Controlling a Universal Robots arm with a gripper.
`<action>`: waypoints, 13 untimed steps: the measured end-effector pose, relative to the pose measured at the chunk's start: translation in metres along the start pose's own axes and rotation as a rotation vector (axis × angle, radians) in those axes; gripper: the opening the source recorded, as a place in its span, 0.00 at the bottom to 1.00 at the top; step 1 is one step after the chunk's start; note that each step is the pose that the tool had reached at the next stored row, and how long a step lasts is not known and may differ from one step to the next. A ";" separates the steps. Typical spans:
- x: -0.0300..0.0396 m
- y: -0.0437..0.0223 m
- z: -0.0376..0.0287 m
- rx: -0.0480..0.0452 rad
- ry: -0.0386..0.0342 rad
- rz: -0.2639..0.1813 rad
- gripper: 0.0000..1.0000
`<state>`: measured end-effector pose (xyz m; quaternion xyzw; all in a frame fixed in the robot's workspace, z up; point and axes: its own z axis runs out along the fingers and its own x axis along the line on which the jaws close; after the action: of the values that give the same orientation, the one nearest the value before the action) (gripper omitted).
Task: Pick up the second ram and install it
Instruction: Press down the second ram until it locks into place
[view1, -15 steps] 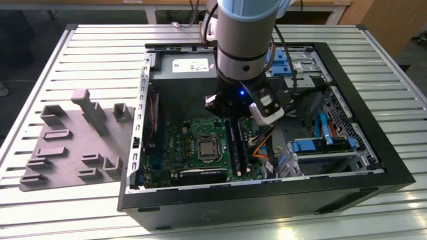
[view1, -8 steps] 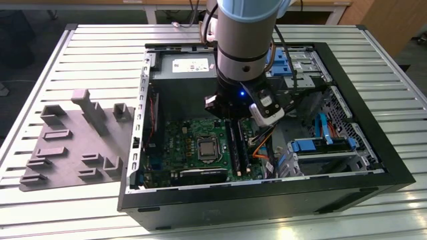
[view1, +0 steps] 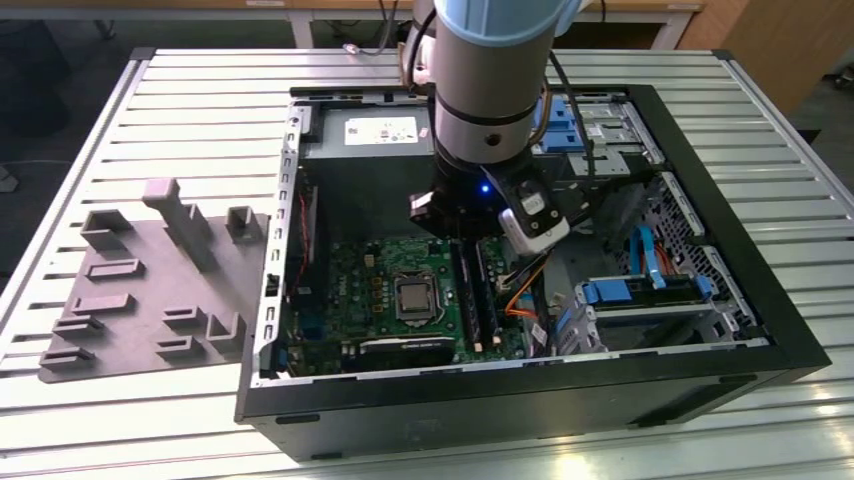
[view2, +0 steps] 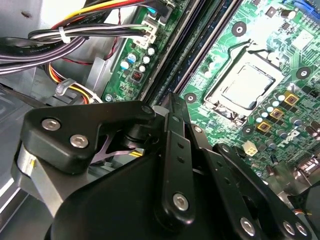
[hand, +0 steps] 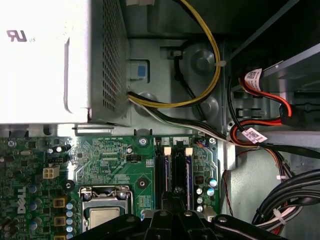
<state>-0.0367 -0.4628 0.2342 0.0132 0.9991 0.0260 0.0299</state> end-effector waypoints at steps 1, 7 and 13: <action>-0.0001 -0.0018 -0.0001 0.0000 0.0000 0.000 0.11; -0.0001 -0.0037 -0.0002 0.0000 0.0000 0.000 0.11; -0.0002 -0.0056 -0.0003 0.0000 0.0000 0.000 0.11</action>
<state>-0.0367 -0.4684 0.2342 0.0132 0.9991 0.0260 0.0299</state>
